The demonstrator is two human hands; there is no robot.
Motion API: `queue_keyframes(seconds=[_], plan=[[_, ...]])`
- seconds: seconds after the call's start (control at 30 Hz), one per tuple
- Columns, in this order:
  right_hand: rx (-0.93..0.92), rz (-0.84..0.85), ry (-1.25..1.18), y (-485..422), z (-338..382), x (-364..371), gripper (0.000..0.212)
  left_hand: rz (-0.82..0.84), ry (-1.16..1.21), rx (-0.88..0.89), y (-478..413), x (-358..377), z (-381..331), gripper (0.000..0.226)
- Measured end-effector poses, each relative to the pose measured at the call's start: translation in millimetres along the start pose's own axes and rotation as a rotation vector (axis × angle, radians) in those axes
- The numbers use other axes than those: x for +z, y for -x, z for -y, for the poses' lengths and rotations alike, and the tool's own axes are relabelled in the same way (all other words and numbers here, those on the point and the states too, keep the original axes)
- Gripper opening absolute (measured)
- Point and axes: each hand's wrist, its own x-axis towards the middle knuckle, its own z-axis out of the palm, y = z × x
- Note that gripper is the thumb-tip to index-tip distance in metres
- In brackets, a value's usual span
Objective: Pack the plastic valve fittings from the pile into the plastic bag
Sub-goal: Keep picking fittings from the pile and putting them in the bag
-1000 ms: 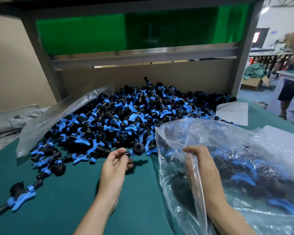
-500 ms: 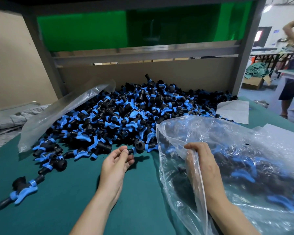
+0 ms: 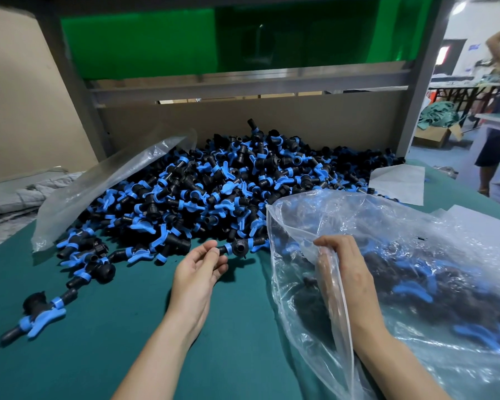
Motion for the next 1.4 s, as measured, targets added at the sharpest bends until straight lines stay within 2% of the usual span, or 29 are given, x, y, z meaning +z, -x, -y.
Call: queue_keyframes(seconds=[0.13, 0.5, 0.77, 1.4], plan=[[0.018, 0.025, 0.005, -0.2, -1.0, 0.1, 0.050, 0.010, -0.008, 0.001, -1.7, -1.2, 1.4, 0.012], [0.016, 0.015, -0.013, -0.2, -0.7, 1.8, 0.057, 0.017, 0.019, 0.000, -5.2, -3.7, 4.9, 0.012], [0.019, 0.016, 0.003, -0.5, 1.1, 1.6, 0.043, 0.025, 0.012, 0.003, -8.3, -5.7, 7.8, 0.011], [0.025, 0.043, 0.015, -1.7, 2.5, 0.3, 0.053, 0.019, -0.011, 0.009, -7.5, -4.5, 6.9, 0.011]])
